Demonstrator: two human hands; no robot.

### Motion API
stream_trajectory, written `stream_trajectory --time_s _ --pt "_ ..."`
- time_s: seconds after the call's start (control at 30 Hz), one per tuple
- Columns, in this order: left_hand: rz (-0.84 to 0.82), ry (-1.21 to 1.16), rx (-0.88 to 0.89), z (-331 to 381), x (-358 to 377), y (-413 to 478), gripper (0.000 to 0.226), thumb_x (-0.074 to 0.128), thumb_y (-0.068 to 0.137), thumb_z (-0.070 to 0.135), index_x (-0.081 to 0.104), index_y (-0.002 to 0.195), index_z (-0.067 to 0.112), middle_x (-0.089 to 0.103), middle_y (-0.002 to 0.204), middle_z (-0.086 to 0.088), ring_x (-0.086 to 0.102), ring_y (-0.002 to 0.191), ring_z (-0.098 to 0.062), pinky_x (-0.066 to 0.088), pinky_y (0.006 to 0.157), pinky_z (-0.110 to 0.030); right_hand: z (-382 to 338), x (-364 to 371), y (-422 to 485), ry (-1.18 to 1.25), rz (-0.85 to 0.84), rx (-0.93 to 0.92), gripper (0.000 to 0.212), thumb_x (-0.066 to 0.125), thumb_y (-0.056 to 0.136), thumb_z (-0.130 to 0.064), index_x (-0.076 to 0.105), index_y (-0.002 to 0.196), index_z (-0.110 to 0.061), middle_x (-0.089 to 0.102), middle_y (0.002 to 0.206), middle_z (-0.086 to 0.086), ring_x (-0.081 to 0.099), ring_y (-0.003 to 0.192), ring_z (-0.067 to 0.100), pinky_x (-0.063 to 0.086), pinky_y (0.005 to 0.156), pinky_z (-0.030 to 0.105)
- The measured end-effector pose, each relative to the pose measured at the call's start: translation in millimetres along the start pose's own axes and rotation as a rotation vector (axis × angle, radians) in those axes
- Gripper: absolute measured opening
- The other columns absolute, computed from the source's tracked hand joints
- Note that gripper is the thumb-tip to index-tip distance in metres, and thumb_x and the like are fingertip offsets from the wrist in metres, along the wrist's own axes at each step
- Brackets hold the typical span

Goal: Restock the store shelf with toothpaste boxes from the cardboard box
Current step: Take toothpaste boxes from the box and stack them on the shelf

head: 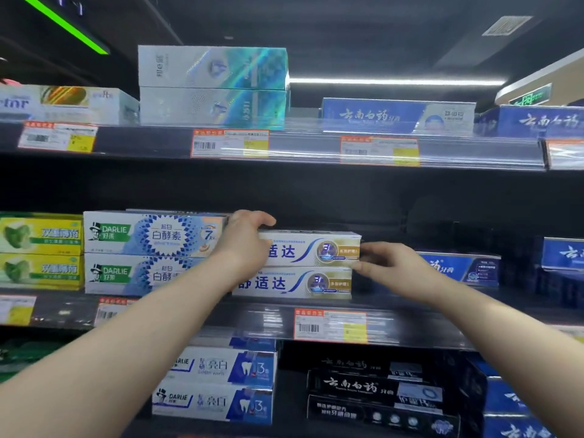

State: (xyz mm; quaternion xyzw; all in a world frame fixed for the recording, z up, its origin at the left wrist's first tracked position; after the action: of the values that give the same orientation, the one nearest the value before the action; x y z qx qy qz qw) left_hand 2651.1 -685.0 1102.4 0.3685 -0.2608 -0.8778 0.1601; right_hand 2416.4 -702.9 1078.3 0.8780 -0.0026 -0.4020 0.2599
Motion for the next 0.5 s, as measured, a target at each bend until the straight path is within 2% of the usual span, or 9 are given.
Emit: stream_trajectory --time_s 0.07,0.1,0.17,0.23,0.3,0.33,0.37,0.5 --pt "0.027 0.068 0.075 0.6 2.3 -4.0 0.037 0.048 0.089 0.003 0.057 0.122 0.015 0.037 0.141 -0.002 0.036 0.129 -0.017 0.02 0.095 -0.011 -2.9 3.4 1.6 -0.017 0.004 -0.016 0.021 0.06 0.085 -0.033 0.068 0.103 -0.025 0.073 0.099 -0.002 0.065 0.098 0.016 0.049 0.089 0.032" --pt "0.044 0.111 0.109 0.4 2.4 -6.4 0.036 0.048 0.089 0.004 0.058 0.122 0.014 0.038 0.14 -0.001 0.037 0.129 -0.018 0.02 0.094 -0.011 -3.4 3.9 2.6 -0.03 0.021 -0.013 0.021 0.06 0.086 -0.035 0.069 0.1 -0.024 0.073 0.098 0.0 0.065 0.097 0.017 0.05 0.088 0.035" --pt "0.078 0.234 0.182 0.8 1.8 -10.1 0.036 0.048 0.089 0.007 0.059 0.122 0.017 0.045 0.135 0.0 0.039 0.125 -0.021 0.027 0.101 -0.021 -3.8 4.7 4.0 -0.064 0.061 -0.001 0.021 0.06 0.085 -0.036 0.071 0.097 -0.023 0.074 0.094 0.004 0.065 0.093 0.021 0.051 0.086 0.037" --pt "0.084 0.387 0.243 2.9 0.2 -10.5 0.038 0.047 0.087 0.006 0.06 0.12 0.02 0.054 0.128 0.0 0.042 0.121 -0.025 0.033 0.101 -0.032 -4.4 5.1 4.2 -0.069 0.083 0.003 0.02 0.061 0.084 -0.037 0.072 0.096 -0.025 0.074 0.089 0.003 0.065 0.084 0.017 0.051 0.077 0.027" --pt "0.038 0.481 0.229 7.2 -0.8 -8.2 0.04 0.045 0.084 0.002 0.06 0.117 0.019 0.057 0.125 -0.003 0.046 0.118 -0.027 0.038 0.098 -0.037 -5.8 4.4 3.3 -0.063 0.098 0.005 0.02 0.063 0.083 -0.037 0.072 0.096 -0.026 0.072 0.082 -0.004 0.059 0.072 0.005 0.043 0.061 0.009" --pt "0.015 0.497 0.209 9.0 -1.0 -7.1 0.041 0.044 0.084 0.0 0.06 0.117 0.019 0.057 0.125 -0.004 0.047 0.117 -0.027 0.04 0.097 -0.037 -6.3 3.9 3.0 -0.054 0.104 0.008 0.02 0.064 0.082 -0.037 0.072 0.097 -0.027 0.071 0.08 -0.008 0.057 0.072 0.0 0.04 0.058 0.006" --pt "-0.003 0.49 0.187 10.1 -1.5 -6.4 0.042 0.042 0.083 -0.001 0.059 0.118 0.018 0.056 0.126 -0.005 0.048 0.117 -0.028 0.042 0.095 -0.038 -6.1 3.6 2.7 -0.038 0.107 0.013 0.021 0.065 0.081 -0.038 0.072 0.098 -0.028 0.07 0.081 -0.011 0.058 0.075 -0.002 0.04 0.06 0.005" --pt "-0.075 0.366 0.142 9.2 -2.4 -7.3 0.042 0.038 0.084 -0.004 0.058 0.117 0.012 0.051 0.13 -0.006 0.049 0.118 -0.027 0.044 0.096 -0.038 -5.5 2.6 1.3 0.038 0.115 0.044 0.025 0.069 0.077 -0.039 0.072 0.098 -0.026 0.072 0.09 -0.01 0.064 0.088 0.004 0.046 0.072 0.018"
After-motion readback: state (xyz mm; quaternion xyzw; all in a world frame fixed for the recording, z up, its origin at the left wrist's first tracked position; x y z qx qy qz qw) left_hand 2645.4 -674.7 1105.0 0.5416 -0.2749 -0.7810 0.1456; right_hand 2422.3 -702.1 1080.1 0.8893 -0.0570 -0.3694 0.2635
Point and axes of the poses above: each hand's wrist, its own y-axis towards the middle knuckle, its own x-axis out of the palm, z = x × y, the point moved 1 cm from there along y, towards the middle knuckle
